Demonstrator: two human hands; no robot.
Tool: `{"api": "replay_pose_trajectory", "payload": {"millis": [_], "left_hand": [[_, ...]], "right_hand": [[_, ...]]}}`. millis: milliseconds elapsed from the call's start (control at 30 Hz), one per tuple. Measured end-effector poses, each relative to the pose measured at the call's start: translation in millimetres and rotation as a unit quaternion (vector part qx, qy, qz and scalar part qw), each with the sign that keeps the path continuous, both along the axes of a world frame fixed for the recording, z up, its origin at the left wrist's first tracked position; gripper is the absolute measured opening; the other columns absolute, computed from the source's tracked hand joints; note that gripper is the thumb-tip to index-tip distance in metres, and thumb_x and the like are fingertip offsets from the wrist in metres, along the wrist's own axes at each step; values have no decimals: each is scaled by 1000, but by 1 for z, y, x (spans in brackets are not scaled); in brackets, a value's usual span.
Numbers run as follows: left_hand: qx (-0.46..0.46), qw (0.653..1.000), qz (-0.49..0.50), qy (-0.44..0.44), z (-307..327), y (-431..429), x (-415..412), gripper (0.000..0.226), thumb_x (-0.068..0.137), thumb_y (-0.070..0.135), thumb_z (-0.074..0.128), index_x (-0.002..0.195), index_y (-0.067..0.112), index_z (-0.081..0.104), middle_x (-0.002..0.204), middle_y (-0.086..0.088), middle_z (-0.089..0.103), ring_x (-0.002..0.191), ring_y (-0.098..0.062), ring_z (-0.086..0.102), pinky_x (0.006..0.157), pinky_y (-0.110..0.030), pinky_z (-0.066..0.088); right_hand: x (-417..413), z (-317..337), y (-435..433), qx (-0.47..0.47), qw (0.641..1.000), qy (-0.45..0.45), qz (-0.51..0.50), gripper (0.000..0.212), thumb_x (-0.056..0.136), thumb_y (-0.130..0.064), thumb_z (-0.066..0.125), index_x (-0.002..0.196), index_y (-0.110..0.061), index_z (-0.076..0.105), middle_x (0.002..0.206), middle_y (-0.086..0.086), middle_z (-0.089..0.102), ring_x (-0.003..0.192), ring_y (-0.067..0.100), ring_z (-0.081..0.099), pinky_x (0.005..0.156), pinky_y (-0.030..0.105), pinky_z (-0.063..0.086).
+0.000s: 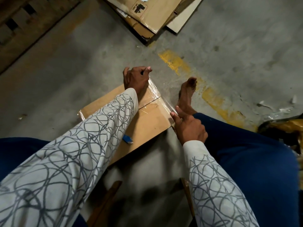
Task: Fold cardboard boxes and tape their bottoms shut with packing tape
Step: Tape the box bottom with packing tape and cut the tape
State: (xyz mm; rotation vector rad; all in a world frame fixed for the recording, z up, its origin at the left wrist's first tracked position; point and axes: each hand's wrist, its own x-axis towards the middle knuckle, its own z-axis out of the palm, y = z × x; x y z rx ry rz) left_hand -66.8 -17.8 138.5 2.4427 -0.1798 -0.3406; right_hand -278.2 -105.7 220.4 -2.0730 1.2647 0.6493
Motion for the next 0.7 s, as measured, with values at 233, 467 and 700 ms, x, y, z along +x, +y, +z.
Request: {"api": "replay_pose_trajectory", "payload": {"millis": [233,467,700], "left_hand": [[14,1000,-6,-21,-3,-2,-1,34,102,46,47,106,30,77,91,8,76,89,4,57,125,-35,7],[20,999,-10,-44,-9,-1,0,36,100,49,46,102,31,78,86,11,76,94,-1,67,125,-37,7],[12,999,-12,-43,-12,-1,2,35,100,47,47,102,31,78,87,11,76,91,3,64,125,-36,6]], "right_hand": [[-23,15,-12,31,992,-107,-52,43,99,-62,42,134,-44,60,127,15,66,119,40,57,93,41,47],[-28,3,-2,-64,988,-135,-42,41,89,-68,51,119,-47,70,104,10,74,100,34,67,81,41,55],[-28,-17,1,-81,996,-31,5,46,92,-70,48,123,-43,68,106,14,71,101,37,66,76,38,46]]}}
